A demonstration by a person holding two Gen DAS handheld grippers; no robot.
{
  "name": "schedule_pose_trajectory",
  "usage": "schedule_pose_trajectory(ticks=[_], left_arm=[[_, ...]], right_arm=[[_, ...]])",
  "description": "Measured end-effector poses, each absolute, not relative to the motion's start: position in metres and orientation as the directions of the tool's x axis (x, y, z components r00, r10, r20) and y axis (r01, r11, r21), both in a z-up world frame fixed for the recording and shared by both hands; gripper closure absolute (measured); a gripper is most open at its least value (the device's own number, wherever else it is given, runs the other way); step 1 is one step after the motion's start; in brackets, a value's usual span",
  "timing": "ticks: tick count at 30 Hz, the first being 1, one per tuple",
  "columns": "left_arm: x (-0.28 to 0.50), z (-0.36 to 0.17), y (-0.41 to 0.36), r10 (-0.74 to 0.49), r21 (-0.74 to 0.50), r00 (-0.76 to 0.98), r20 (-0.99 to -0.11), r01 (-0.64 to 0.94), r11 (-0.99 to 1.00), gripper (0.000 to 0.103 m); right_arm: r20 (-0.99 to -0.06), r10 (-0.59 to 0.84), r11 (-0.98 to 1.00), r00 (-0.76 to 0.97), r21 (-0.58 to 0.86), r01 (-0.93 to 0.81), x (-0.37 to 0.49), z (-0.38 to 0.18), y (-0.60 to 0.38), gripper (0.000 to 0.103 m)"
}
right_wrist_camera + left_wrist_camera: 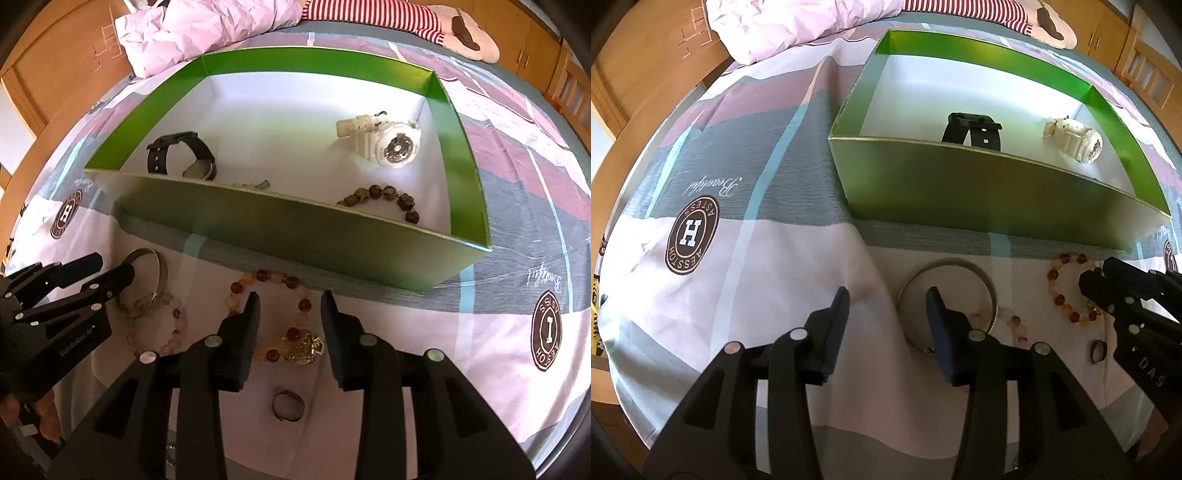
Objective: Organize jewelry
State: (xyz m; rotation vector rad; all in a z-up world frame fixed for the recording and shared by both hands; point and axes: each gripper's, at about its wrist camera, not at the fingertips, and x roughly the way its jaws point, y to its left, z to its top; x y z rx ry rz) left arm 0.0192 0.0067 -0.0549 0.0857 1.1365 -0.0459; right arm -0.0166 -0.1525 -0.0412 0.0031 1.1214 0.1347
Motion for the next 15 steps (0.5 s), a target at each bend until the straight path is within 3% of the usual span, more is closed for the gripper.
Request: schedule_pose_trajectory(ticks=[3,8,10,11,15], left_arm=[[0.019,-0.056,0.006,0.008,0.045,0.415,-0.910,0.079,0.996,0.057],[0.020,-0.056,0.006,0.007,0.044,0.414,-0.910,0.080,0.996,0.056],[0.020,-0.056,0.006,0.006,0.043,0.414,-0.910,0.080,0.996,0.056],[0.020,-0.056,0.006,0.005,0.042,0.415,-0.910,0.080,0.996,0.056],[0.023,-0.050,0.019,-0.006,0.017,0.427,-0.904,0.049,0.999,0.056]], right_arm=[[-0.903,0.097,0.992,0.419,0.056,-0.109,-0.015,-0.045,-0.150,0.064],[-0.909,0.091,0.993,0.407,0.050,-0.112,-0.014,-0.052,-0.148,0.064],[-0.906,0.098,0.991,0.411,0.050,-0.125,-0.014,-0.051,-0.147,0.073],[-0.906,0.097,0.990,0.412,0.046,-0.132,-0.015,-0.050,-0.145,0.089],[-0.898,0.122,0.987,0.423,0.067,-0.143,-0.016,-0.043,-0.144,0.096]])
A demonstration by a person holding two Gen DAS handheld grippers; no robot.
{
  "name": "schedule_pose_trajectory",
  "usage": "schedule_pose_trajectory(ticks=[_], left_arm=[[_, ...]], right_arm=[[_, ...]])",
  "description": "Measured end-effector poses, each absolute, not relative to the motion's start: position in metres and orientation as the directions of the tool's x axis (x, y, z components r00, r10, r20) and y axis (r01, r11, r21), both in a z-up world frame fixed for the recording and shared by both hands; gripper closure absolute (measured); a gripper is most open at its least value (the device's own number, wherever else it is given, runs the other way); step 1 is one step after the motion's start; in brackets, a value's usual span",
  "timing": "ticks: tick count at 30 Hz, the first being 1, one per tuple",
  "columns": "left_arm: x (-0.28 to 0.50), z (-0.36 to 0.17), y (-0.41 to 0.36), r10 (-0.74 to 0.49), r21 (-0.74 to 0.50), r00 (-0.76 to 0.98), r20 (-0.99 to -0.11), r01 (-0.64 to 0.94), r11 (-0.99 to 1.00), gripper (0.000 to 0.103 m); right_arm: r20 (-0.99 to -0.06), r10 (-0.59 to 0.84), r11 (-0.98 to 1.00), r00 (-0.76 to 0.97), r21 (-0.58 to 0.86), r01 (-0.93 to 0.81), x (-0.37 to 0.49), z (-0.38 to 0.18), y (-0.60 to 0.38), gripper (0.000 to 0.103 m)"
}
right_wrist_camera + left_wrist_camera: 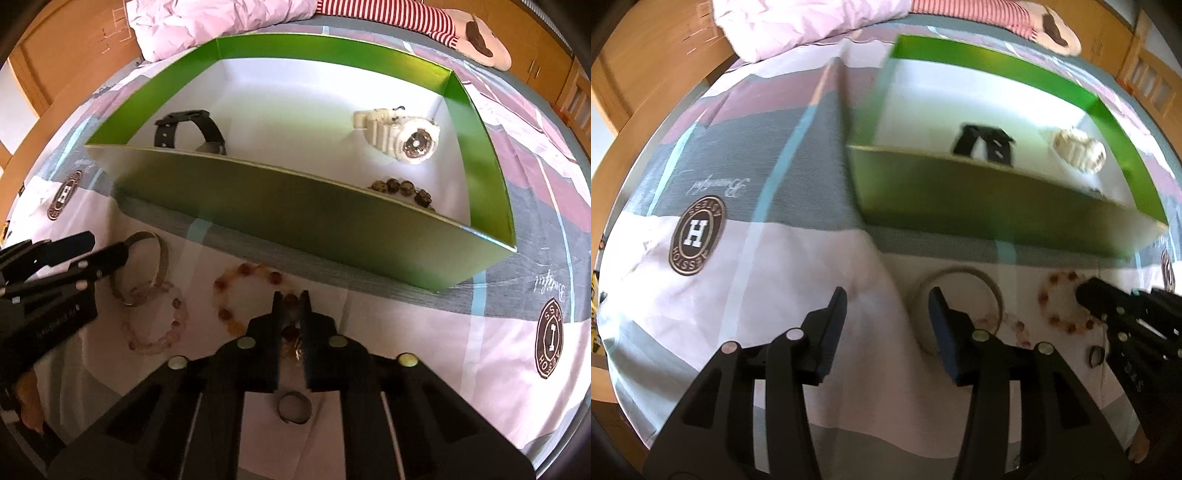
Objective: Organize jewelry
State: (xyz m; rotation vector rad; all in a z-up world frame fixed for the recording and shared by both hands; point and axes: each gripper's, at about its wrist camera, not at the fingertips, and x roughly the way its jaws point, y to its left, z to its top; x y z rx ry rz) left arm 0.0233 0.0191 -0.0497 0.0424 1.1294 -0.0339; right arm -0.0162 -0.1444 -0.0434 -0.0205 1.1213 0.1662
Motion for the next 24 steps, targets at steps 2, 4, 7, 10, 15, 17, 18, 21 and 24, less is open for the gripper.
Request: schedule_pose_trajectory(ticks=[2,4,7,10,15,17,18,21,24], left_arm=[[0.026,-0.046,0.031,-0.010,-0.003,0.431,-0.902,0.016,1.000,0.056],[0.029,-0.045,0.043,-0.021,-0.029,0.427,-0.904,-0.013,0.999,0.056],[0.033,-0.048,0.054,-0.052,-0.076,0.403,-0.914,-0.043,0.996,0.056],[0.033,-0.054,0.055,-0.101,-0.123,0.374,-0.922,-0.037,0.992,0.056],[0.031,-0.050,0.044,-0.152,-0.158,0.386,-0.910,0.017,0.987,0.056],[0.024,-0.040,0.037,-0.214,-0.203,0.406,-0.888,0.072,0.977,0.056],[0.020,-0.036,0.030,-0.256,-0.225,0.399,-0.880,0.124,0.966,0.056],[0.005,-0.033,0.003,-0.355,-0.264,0.337,-0.872,0.287,0.921,0.056],[-0.010,-0.039,-0.025,-0.360,-0.232,0.284,-0.889,0.398,0.888,0.056]], right_arm=[[-0.883,0.135,0.988,0.449,0.084,-0.133,-0.017,-0.034,-0.150,0.096],[-0.871,0.149,0.987,0.467,0.105,-0.120,-0.018,-0.026,-0.157,0.096],[-0.854,0.150,0.989,0.497,0.123,-0.087,-0.019,-0.014,-0.168,0.096],[-0.851,0.168,0.986,0.498,0.155,-0.069,-0.018,-0.011,-0.177,0.096],[-0.861,0.167,0.986,0.481,0.157,-0.062,-0.020,-0.016,-0.180,0.096],[-0.864,0.167,0.986,0.475,0.155,-0.065,-0.019,-0.017,-0.179,0.096],[-0.864,0.166,0.986,0.475,0.154,-0.066,-0.021,-0.017,-0.176,0.096],[-0.868,0.161,0.987,0.470,0.148,-0.067,-0.019,-0.018,-0.176,0.096],[-0.872,0.154,0.988,0.464,0.143,-0.060,-0.018,-0.020,-0.175,0.096]])
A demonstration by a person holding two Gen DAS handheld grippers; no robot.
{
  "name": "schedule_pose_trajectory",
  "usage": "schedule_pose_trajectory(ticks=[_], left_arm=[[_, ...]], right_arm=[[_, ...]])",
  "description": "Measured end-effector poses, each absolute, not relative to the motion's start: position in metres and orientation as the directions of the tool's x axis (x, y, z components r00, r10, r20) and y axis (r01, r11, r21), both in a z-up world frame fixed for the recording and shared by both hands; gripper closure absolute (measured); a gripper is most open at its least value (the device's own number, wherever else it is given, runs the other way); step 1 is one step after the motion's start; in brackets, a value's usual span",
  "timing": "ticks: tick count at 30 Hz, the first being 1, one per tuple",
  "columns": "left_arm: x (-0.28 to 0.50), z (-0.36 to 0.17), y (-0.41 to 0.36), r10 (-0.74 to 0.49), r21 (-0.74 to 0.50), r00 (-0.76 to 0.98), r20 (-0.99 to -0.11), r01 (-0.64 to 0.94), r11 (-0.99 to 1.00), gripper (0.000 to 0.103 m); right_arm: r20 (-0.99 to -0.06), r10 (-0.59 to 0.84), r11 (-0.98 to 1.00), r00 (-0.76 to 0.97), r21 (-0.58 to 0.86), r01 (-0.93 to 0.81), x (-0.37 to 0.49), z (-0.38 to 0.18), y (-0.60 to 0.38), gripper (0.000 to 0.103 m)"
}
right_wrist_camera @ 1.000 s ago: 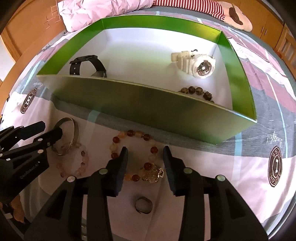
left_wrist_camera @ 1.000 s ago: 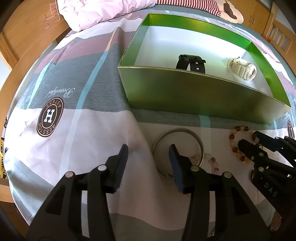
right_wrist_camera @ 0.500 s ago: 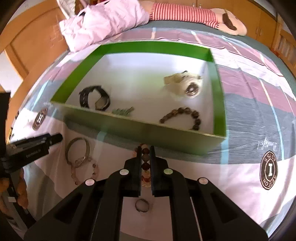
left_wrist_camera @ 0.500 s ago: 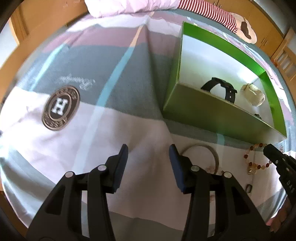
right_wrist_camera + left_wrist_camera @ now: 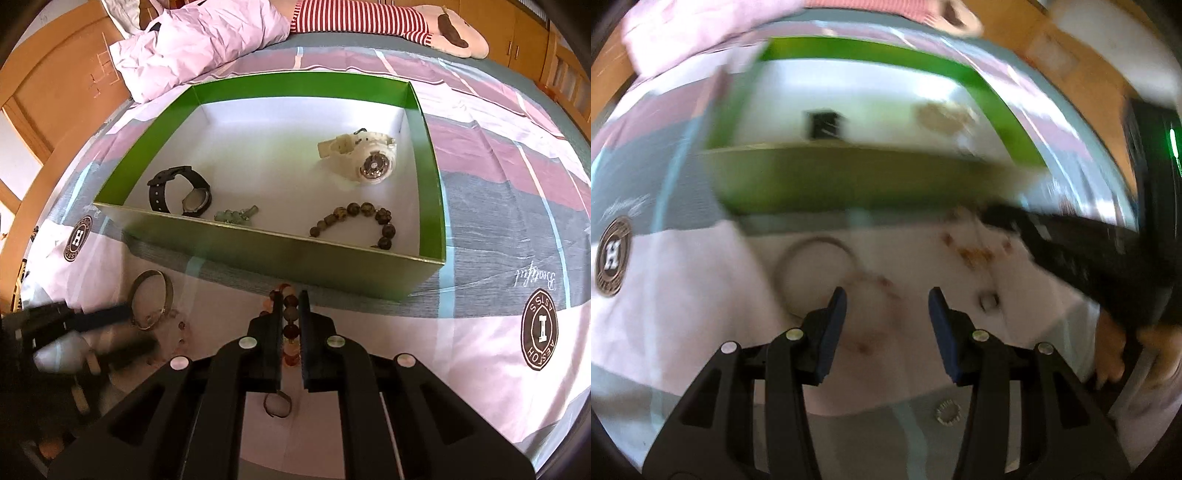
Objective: Organize jewelry
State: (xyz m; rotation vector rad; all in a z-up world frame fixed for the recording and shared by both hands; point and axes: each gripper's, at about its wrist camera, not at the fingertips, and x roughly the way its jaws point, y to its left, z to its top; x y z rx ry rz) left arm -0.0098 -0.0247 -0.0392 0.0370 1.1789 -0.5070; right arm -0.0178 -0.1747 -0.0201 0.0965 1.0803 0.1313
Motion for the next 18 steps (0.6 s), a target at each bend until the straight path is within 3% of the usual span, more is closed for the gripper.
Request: schedule_pose_trajectory(ticks=[4,7,10,11,14,15,18], left_arm=[[-0.012,-0.065,-0.043,-0.247,-0.126,0.254,-0.935,0.413,0.902,0.056],[-0.014,-0.064,-0.051,-0.240,-0.103,0.283,-0.929,0.427,0.898,0.048],[-0.014,-0.067,-0.058,-0.202,-0.045,0.313,-0.928,0.444,0.895,0.050],[-0.013,-0.066,-0.061,-0.193,-0.031,0.322,-0.927,0.447,0.894,0.053],[-0.013,-0.062,-0.059,-0.204,-0.038,0.333,-0.921,0.443,0.896,0.081],[-0.011,-0.062,-0.058,-0.214,-0.053,0.328,-0.920,0.438,0.897,0.095],[-0.007,-0.059,-0.047,-0.228,-0.080,0.320,-0.920,0.416,0.906,0.095]], right_arm=[[-0.879,0.140,0.990,0.457,0.130,-0.052,-0.016,-0.023,-0.175,0.096],[-0.888,0.129,0.991,0.442,0.124,-0.041,-0.015,-0.027,-0.176,0.095],[-0.895,0.112,0.993,0.431,0.112,-0.027,-0.013,-0.030,-0.177,0.095],[-0.898,0.105,0.994,0.428,0.107,-0.020,-0.013,-0.030,-0.178,0.095],[-0.899,0.087,0.995,0.429,0.099,0.007,-0.013,-0.031,-0.184,0.085],[-0.900,0.086,0.995,0.428,0.101,0.012,-0.013,-0.031,-0.186,0.084],[-0.903,0.084,0.994,0.421,0.105,0.029,-0.012,-0.033,-0.190,0.081]])
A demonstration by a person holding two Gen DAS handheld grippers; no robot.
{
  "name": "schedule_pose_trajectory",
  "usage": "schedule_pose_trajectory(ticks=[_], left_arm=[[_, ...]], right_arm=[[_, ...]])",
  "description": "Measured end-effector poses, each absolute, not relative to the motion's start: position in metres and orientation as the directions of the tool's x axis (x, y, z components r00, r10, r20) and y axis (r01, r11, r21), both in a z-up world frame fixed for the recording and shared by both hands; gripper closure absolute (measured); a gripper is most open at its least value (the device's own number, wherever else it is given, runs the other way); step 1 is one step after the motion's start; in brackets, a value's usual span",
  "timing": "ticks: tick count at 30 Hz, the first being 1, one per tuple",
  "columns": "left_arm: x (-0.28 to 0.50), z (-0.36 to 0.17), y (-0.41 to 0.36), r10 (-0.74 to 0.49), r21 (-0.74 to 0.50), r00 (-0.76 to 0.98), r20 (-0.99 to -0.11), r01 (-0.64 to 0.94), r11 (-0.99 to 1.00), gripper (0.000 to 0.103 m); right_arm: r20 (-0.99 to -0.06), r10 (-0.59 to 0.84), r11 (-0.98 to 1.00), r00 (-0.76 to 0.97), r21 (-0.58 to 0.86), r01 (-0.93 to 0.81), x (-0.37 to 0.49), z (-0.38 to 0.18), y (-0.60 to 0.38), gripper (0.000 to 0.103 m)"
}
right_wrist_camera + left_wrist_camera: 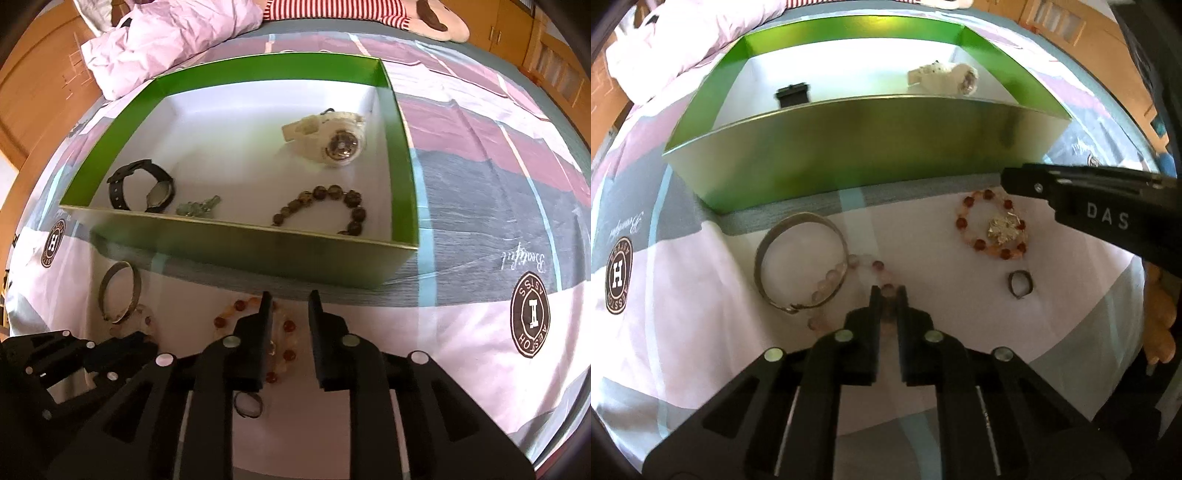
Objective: Organize jewelry
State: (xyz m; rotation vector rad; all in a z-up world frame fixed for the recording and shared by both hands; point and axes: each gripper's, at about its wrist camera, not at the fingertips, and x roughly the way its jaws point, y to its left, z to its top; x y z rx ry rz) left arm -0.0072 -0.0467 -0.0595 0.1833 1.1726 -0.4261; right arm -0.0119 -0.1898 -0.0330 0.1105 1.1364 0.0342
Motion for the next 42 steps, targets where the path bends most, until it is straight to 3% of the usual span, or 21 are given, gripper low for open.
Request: schedule_pose_trajectory(ticks=[3,10,11,12,14,21,25,30,35,42], left_arm=[[-0.005,-0.056,-0.037,-0.223,-0.081,0.335,-0.915,0.391,0.917,0.095],[0.002,-0.048,-0.015,-0.259,-0.137,0.342,-0.903,0.341,0.930,0.095],[0.002,-0.048,-0.015,-0.256,-0.136,0.338,-0.905,0.341,0.930,0.095],[0.001,-0.050,-0.016,-0.252,-0.132,0.337,-0.907,0.343,0.930,0.095],[-0.002,-0.048,-0.018,-0.252,-0.127,0.344,-0.904,0.348,0.929,0.095],[-0.010,-0.007,-0.011,-0.383,-0.233,0.424,-0.821,0.365,0.902,0.095],[-0.015,0.020,-0.006,-0.495,-0.323,0.460,-0.737,0.403,0.856,0.095],[0.002,0.041,-0.005,-0.546,-0.374,0.492,-0.678,0.409,0.833,0.095],[0.037,0.051,-0.013,-0.542,-0.388,0.529,-0.653,0.381,0.839,0.095],[0.072,0.027,-0.040,-0.495,-0.359,0.507,-0.706,0.346,0.867,0.095]], right_arm=[[-0.911,0.098,0.991,0.401,0.125,0.043,-0.011,-0.036,-0.192,0.070],[-0.933,0.041,0.998,0.358,0.052,0.020,-0.008,-0.051,-0.188,0.070],[-0.932,0.040,0.999,0.361,0.045,0.006,-0.008,-0.051,-0.185,0.075],[-0.931,0.057,0.998,0.360,0.056,-0.012,-0.008,-0.050,-0.182,0.089],[-0.928,0.077,0.997,0.364,0.072,-0.027,-0.010,-0.046,-0.175,0.096],[-0.844,0.212,0.977,0.493,0.181,-0.109,-0.018,0.007,-0.176,0.096],[-0.727,0.326,0.945,0.604,0.274,-0.180,-0.029,0.045,-0.183,0.096],[-0.652,0.336,0.936,0.680,0.313,-0.161,-0.019,0.066,-0.195,0.096],[-0.642,0.260,0.951,0.721,0.300,-0.075,-0.006,0.067,-0.212,0.096],[-0.700,0.233,0.952,0.675,0.307,-0.011,0.015,0.038,-0.222,0.096]])
